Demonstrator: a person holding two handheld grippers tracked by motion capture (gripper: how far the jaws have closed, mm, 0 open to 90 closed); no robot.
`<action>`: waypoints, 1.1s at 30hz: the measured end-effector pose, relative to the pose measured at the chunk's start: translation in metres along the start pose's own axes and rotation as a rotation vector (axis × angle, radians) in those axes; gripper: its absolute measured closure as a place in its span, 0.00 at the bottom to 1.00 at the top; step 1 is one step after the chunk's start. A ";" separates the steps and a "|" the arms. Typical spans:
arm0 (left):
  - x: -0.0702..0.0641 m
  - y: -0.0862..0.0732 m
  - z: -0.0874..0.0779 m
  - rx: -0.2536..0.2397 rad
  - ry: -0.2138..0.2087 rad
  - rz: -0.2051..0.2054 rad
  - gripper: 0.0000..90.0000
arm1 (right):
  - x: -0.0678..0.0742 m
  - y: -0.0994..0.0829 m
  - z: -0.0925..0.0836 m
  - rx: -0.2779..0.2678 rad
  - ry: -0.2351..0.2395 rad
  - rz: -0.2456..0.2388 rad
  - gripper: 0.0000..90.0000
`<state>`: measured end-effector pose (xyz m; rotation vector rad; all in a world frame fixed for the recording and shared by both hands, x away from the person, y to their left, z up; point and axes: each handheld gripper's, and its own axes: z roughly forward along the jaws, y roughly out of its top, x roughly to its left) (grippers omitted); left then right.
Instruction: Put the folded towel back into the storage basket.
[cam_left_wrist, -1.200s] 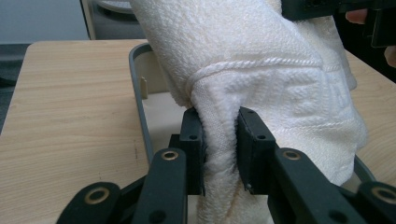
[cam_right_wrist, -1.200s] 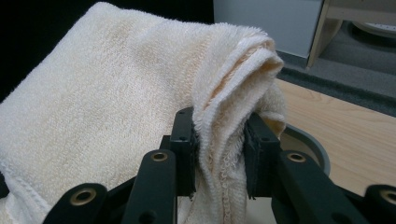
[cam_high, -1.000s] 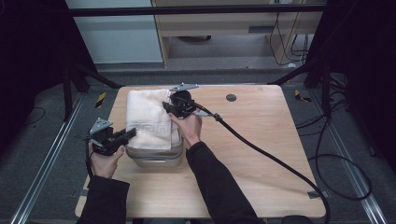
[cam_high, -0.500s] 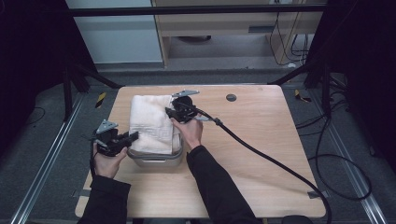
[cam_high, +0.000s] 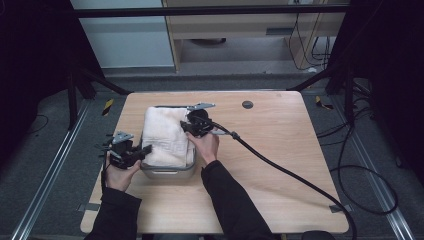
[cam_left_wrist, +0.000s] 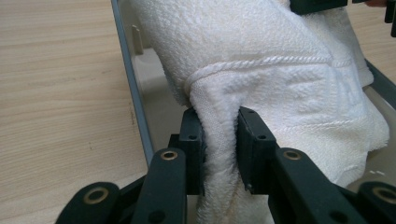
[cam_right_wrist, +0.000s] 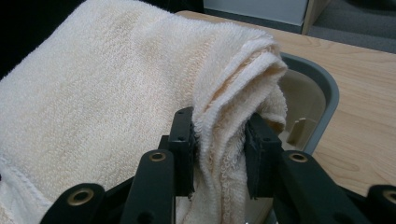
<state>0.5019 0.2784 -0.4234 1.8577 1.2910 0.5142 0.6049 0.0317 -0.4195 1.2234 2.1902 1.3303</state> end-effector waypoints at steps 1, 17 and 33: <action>0.000 0.000 0.000 0.000 0.000 0.000 0.81 | 0.000 0.000 0.000 0.000 0.000 0.000 0.76; -0.001 -0.004 0.011 0.063 0.043 0.017 0.76 | 0.002 -0.011 0.008 0.034 -0.035 -0.058 0.72; -0.002 0.002 -0.002 -0.031 0.042 0.015 0.61 | -0.002 -0.011 0.000 0.001 -0.056 -0.132 0.61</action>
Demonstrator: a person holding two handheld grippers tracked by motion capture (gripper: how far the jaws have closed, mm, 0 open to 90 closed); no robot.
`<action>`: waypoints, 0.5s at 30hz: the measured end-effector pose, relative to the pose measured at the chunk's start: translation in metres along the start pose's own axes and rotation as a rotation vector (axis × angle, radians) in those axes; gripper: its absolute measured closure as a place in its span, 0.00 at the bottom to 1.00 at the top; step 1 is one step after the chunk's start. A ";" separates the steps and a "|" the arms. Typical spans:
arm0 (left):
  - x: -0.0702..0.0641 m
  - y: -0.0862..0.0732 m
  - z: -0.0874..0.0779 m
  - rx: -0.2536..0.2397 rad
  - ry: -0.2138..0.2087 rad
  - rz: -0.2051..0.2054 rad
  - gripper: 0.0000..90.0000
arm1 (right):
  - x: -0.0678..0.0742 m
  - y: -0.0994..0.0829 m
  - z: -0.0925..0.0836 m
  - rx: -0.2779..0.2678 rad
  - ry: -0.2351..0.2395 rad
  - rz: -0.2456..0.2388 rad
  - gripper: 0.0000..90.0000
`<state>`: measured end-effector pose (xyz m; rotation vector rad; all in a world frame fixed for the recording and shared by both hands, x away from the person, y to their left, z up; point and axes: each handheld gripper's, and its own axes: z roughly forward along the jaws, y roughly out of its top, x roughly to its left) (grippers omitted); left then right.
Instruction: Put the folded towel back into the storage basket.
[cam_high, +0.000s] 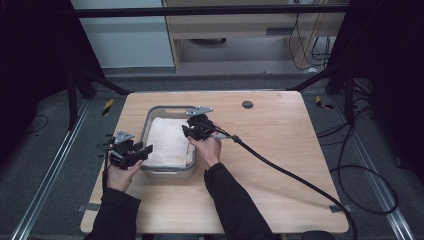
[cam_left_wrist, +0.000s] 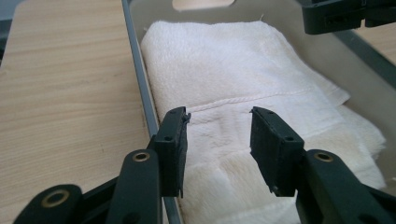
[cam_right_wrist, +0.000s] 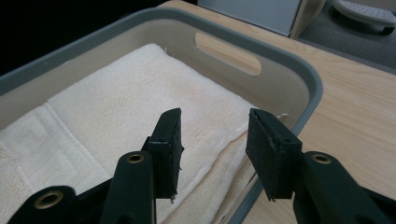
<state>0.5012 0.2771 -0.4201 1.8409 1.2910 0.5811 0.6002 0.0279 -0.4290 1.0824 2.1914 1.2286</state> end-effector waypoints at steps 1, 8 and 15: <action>-0.001 0.002 -0.004 -0.023 -0.002 0.000 0.60 | -0.002 0.002 -0.006 -0.018 -0.003 -0.001 0.59; -0.001 0.005 -0.017 -0.106 -0.023 -0.005 0.51 | -0.013 0.005 -0.029 -0.040 -0.004 0.003 0.45; 0.002 0.003 -0.026 -0.158 -0.024 0.013 0.34 | -0.043 -0.006 -0.081 -0.071 -0.006 0.017 0.22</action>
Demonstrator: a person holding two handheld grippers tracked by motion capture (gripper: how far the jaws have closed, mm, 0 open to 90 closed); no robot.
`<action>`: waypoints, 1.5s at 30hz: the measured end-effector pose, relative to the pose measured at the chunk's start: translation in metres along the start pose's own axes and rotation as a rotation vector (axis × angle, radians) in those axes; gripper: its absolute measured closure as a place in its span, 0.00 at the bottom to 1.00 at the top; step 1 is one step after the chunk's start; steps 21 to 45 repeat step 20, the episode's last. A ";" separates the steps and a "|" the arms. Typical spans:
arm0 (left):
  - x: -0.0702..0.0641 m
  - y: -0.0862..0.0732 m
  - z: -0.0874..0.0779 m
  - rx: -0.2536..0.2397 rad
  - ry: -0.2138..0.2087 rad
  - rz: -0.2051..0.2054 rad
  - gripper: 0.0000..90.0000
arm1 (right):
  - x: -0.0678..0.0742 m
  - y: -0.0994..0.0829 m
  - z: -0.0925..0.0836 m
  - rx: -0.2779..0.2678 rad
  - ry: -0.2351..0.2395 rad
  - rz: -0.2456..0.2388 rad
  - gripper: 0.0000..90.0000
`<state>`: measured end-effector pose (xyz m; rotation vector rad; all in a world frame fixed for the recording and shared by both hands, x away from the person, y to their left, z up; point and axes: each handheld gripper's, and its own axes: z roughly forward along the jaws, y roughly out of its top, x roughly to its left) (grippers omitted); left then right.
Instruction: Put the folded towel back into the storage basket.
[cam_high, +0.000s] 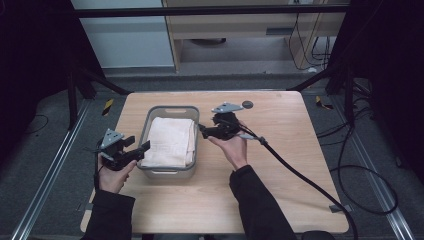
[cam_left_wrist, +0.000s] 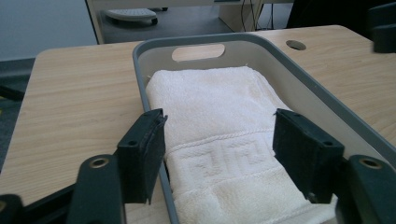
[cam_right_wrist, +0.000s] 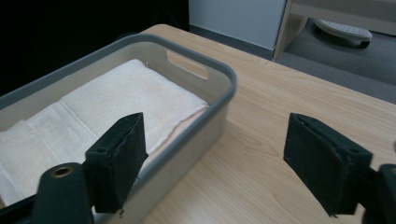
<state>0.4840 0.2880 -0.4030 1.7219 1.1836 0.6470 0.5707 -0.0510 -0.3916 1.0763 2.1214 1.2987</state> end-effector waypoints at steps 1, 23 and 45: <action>0.000 -0.001 -0.001 -0.010 -0.004 0.003 0.33 | -0.005 -0.002 -0.008 -0.004 0.005 0.010 0.19; 0.019 -0.026 -0.033 -0.114 0.051 0.022 0.26 | -0.096 -0.118 -0.143 -0.083 -0.130 0.134 0.27; 0.019 -0.026 -0.033 -0.114 0.051 0.022 0.26 | -0.096 -0.118 -0.143 -0.083 -0.130 0.134 0.27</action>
